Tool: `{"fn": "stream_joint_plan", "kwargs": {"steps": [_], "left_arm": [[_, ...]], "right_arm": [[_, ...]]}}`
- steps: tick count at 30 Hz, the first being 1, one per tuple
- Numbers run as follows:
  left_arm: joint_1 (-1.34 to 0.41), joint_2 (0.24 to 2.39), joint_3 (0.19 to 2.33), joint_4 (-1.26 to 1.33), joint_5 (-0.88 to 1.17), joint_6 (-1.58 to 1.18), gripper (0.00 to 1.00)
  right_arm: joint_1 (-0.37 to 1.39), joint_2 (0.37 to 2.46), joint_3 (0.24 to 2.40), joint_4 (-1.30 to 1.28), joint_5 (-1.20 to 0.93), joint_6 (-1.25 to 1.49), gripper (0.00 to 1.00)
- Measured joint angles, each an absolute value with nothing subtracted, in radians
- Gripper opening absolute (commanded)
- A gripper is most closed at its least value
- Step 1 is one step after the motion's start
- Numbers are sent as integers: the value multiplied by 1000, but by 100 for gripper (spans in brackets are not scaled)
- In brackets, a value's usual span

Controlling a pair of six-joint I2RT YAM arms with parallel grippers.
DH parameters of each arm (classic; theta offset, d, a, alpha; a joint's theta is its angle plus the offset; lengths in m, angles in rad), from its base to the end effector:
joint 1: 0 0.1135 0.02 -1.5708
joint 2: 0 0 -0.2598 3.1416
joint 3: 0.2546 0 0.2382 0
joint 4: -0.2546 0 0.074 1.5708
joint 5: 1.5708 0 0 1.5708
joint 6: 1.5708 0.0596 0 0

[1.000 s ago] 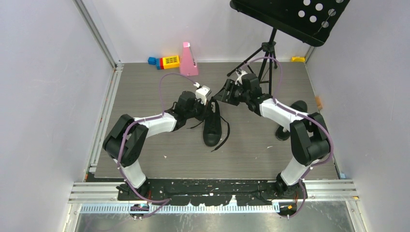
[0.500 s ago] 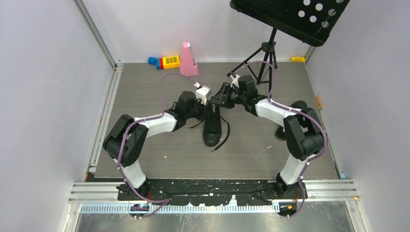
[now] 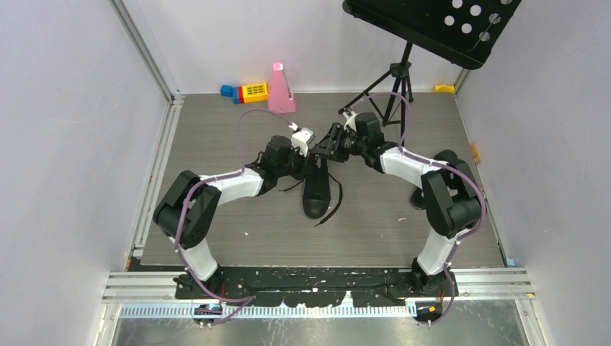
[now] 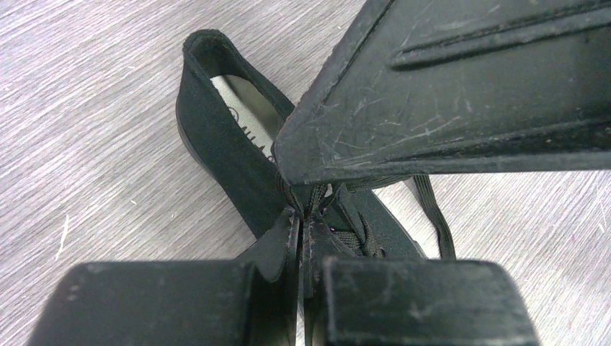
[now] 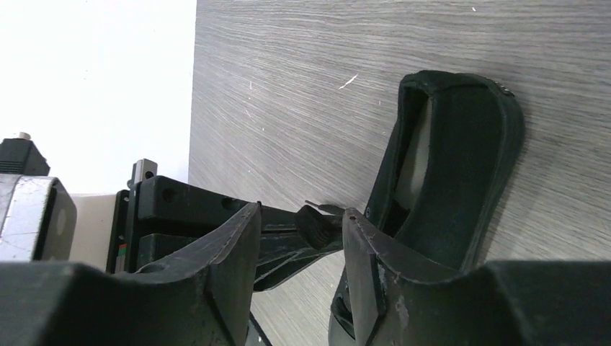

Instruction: Tie the shoes

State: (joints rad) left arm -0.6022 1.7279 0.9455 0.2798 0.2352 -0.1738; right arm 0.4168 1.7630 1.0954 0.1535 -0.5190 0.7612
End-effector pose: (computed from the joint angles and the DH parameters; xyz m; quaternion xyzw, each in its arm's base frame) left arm 0.3070 -0.2279 0.1866 0.2401 0.8225 -0.2848 0.4298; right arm 0.3513 0.1879 0.2111 0.0156 0.8445 0.4549 0.2820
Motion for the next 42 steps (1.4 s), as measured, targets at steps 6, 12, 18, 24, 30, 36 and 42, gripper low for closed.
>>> {"fn": "stream_joint_plan", "kwargs": {"steps": [6, 12, 18, 24, 30, 36, 42], "left_arm": [[-602, 1728, 945, 280, 235, -174, 0], [-602, 1728, 945, 279, 231, -174, 7], [-602, 1682, 904, 280, 169, -173, 36], [-602, 1654, 889, 280, 117, -178, 45], [-597, 1654, 889, 279, 105, -182, 45], [-553, 1649, 870, 290, 113, -234, 48], [-508, 1649, 848, 300, 158, -255, 59]], "right_arm": [[419, 1778, 1095, 147, -522, 759, 35], [424, 1783, 1095, 146, -529, 763, 5], [424, 1783, 1095, 144, -529, 763, 0], [424, 1782, 1097, 136, -529, 763, 0], [425, 1778, 1107, 131, -530, 763, 0], [424, 1772, 1125, 118, -530, 759, 1], [426, 1767, 1136, 101, -537, 754, 1]]}}
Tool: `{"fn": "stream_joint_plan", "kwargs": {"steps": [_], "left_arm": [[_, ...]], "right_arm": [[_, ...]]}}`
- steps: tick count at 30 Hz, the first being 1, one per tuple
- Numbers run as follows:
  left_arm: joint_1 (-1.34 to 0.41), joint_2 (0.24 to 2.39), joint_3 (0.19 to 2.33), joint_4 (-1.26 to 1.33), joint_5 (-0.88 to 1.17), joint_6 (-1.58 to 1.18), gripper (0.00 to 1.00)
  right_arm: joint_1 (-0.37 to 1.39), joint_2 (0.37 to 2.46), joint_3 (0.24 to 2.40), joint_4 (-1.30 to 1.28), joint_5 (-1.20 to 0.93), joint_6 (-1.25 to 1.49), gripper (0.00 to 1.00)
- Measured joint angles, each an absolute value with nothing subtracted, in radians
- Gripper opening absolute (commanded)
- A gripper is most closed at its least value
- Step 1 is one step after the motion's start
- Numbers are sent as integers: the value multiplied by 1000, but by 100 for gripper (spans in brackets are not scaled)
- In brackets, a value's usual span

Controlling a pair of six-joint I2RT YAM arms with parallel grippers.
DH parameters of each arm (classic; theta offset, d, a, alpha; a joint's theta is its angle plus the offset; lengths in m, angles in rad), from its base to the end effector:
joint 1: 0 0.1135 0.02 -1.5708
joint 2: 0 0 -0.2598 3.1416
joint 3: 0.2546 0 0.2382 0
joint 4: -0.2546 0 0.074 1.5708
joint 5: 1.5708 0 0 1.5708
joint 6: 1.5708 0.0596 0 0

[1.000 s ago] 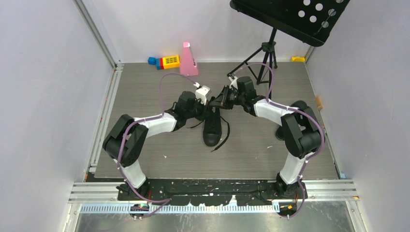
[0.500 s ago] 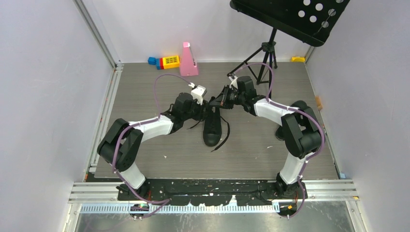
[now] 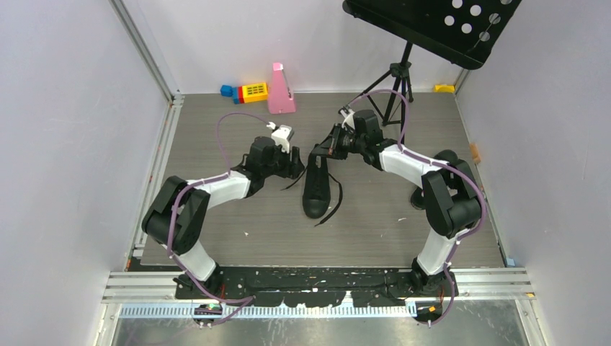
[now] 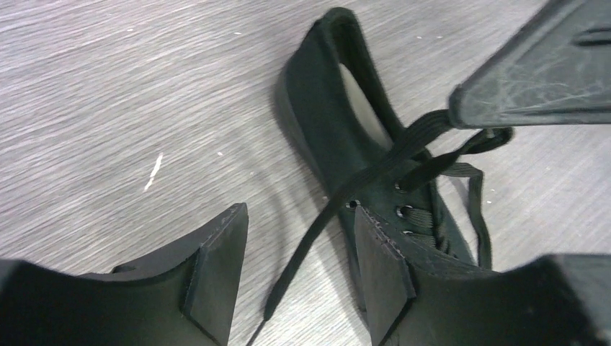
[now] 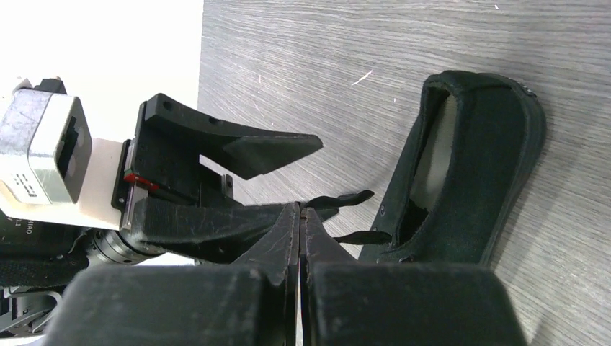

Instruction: Tie the shoes

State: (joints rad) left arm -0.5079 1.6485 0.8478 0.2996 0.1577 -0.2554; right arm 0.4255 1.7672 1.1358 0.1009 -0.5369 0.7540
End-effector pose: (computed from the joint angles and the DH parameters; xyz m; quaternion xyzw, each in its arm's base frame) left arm 0.3102 -0.1834 0.1850 0.1478 0.8458 -0.2521 0.4463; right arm 0.3519 0.1930 0.2173 0.0068 0.8470 0.4578 0.2703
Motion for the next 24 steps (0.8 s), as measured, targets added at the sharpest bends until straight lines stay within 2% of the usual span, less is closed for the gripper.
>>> {"fn": "stream_joint_plan", "kwargs": {"steps": [4, 7, 10, 12, 13, 14, 20, 24], "left_arm": [[-511, 1655, 849, 318, 223, -254, 60], [-512, 1678, 860, 327, 272, -254, 56], [-513, 1716, 884, 332, 308, -254, 39], [-513, 1742, 903, 332, 321, -258, 18], [-513, 1755, 914, 332, 327, -259, 4], [-513, 1767, 923, 332, 331, -258, 0], [-513, 1770, 928, 347, 336, -255, 0], [-513, 1738, 910, 351, 337, -254, 0]], "right_arm": [[430, 1766, 1140, 96, -539, 749, 1], [431, 1766, 1141, 96, -542, 747, 1], [434, 1766, 1141, 95, -545, 744, 2], [435, 1766, 1141, 95, -545, 744, 6], [437, 1766, 1141, 95, -545, 743, 9], [437, 1766, 1141, 95, -545, 743, 12], [438, 1764, 1150, 53, -534, 709, 44], [438, 1764, 1188, -11, -511, 650, 52]]}}
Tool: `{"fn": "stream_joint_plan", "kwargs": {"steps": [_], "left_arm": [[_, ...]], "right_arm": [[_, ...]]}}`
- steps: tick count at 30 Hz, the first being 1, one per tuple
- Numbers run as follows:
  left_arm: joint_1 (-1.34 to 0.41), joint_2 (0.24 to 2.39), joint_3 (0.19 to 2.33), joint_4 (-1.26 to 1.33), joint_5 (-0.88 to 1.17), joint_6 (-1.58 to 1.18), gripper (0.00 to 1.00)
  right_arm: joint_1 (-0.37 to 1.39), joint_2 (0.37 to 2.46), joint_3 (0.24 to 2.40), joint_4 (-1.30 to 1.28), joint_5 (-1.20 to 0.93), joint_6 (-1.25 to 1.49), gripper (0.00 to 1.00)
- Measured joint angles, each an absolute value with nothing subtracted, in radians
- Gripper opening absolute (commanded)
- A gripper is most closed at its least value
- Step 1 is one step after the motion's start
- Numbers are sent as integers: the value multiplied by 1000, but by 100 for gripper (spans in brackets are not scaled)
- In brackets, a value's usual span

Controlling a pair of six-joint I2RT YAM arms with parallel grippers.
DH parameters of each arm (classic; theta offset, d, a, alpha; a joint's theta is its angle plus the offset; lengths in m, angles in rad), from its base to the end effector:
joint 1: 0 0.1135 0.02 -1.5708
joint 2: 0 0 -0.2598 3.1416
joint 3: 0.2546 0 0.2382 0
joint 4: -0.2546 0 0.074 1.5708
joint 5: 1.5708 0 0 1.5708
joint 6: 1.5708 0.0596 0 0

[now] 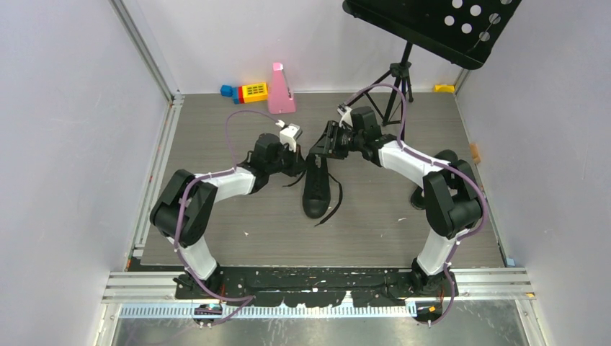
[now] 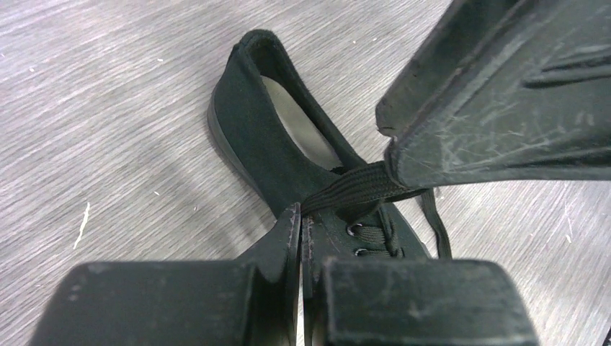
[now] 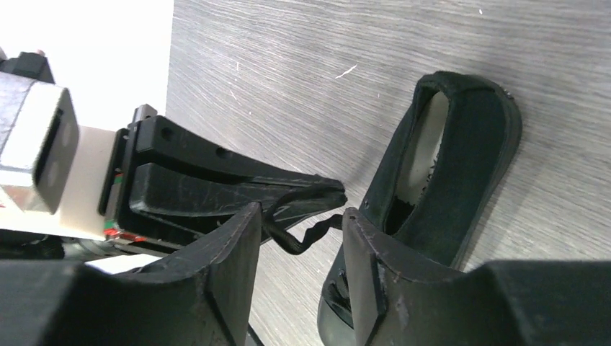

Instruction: Tie the shoes

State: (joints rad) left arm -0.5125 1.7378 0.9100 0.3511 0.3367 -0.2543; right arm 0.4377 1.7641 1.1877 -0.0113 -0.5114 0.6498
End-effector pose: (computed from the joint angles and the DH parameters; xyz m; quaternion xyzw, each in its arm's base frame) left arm 0.3207 -0.2030 0.1807 0.1948 0.8238 -0.3245 0.4221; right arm 0.3506 0.1963 0.2233 -0.0284 0.8608 0.4271 0.2754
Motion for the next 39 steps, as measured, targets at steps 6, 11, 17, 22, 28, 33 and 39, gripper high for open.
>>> {"fn": "stream_joint_plan", "kwargs": {"steps": [6, 11, 17, 22, 28, 33, 39], "left_arm": [[-513, 1681, 900, 352, 337, -253, 0], [-513, 1677, 901, 344, 339, -254, 0], [-513, 1677, 904, 316, 341, -254, 0], [-513, 1677, 913, 309, 341, -253, 0], [-513, 1677, 913, 303, 341, -254, 0], [-513, 1677, 913, 302, 342, -253, 0], [-513, 1677, 913, 302, 345, -254, 0]], "right_arm": [[449, 1764, 1246, -79, -501, 564, 52], [464, 1764, 1271, -107, -512, 519, 59], [471, 1764, 1273, -148, -521, 488, 57], [479, 1764, 1276, -212, -498, 452, 52], [497, 1764, 1291, -264, -466, 439, 53], [509, 1764, 1319, -281, -451, 448, 53], [521, 1764, 1363, -307, -428, 486, 44]]}}
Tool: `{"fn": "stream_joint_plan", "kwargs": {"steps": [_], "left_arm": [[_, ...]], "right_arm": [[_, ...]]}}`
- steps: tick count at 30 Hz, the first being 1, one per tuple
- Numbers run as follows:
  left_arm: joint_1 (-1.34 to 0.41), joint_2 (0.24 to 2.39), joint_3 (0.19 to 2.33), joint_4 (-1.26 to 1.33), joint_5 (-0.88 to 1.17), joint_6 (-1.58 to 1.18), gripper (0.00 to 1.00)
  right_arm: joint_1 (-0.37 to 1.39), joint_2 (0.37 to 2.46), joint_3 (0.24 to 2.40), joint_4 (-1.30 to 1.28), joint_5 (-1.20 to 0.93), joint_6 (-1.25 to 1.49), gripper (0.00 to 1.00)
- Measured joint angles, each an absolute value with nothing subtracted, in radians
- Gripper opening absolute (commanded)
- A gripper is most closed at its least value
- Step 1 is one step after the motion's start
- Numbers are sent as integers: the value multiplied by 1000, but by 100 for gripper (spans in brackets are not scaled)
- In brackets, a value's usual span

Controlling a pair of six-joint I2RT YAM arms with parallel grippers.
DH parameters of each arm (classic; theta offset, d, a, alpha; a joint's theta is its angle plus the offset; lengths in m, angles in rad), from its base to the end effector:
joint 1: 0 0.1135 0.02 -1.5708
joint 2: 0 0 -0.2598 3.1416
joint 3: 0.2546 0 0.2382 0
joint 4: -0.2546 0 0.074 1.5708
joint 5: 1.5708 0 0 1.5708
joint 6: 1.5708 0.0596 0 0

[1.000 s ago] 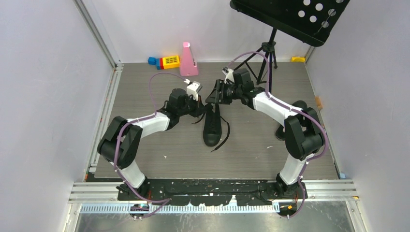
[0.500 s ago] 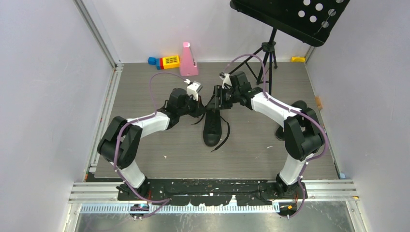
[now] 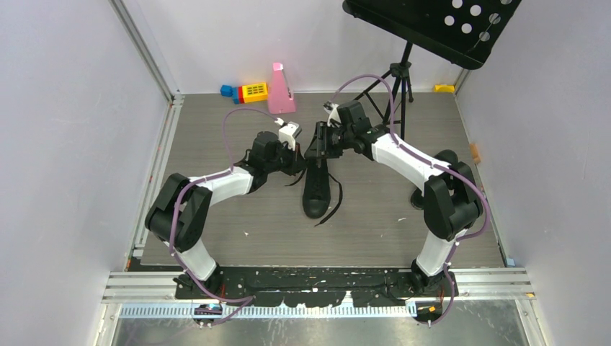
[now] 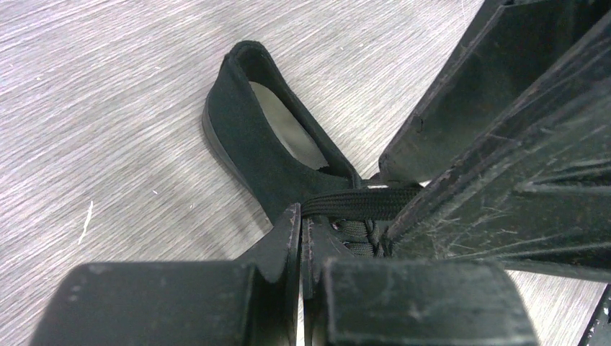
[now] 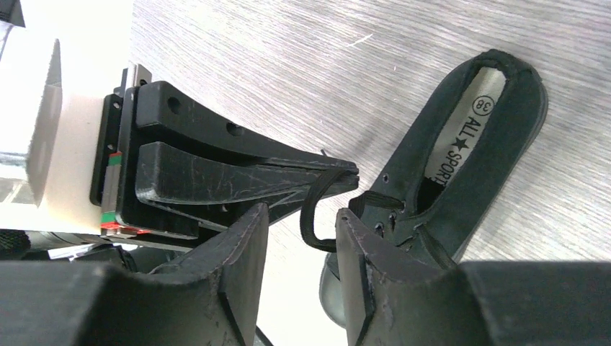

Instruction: Tie the shoes

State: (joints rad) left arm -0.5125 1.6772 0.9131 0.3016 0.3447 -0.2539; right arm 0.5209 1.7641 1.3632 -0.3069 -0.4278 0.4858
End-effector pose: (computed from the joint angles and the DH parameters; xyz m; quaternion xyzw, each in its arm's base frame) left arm 0.3143 -0.1999 0.1976 0.1975 0.8191 -0.3291 0.4263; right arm 0.3372 0.2220 0.2504 -0.1043 0.8859 0.3660 0.2650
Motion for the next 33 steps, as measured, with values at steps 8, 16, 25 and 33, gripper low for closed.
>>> {"fn": "stream_joint_plan", "kwargs": {"steps": [8, 16, 25, 33], "left_arm": [[-513, 1676, 913, 302, 345, -253, 0], [-513, 1671, 913, 302, 345, -254, 0], [-513, 1670, 913, 301, 344, -254, 8], [-513, 1643, 889, 309, 327, -249, 70]], "right_arm": [[535, 1764, 1384, -346, -410, 503, 40], [543, 1769, 1396, -392, -382, 478, 10], [548, 1772, 1428, -403, -370, 473, 0], [548, 1774, 1446, -407, -353, 473, 0]]}}
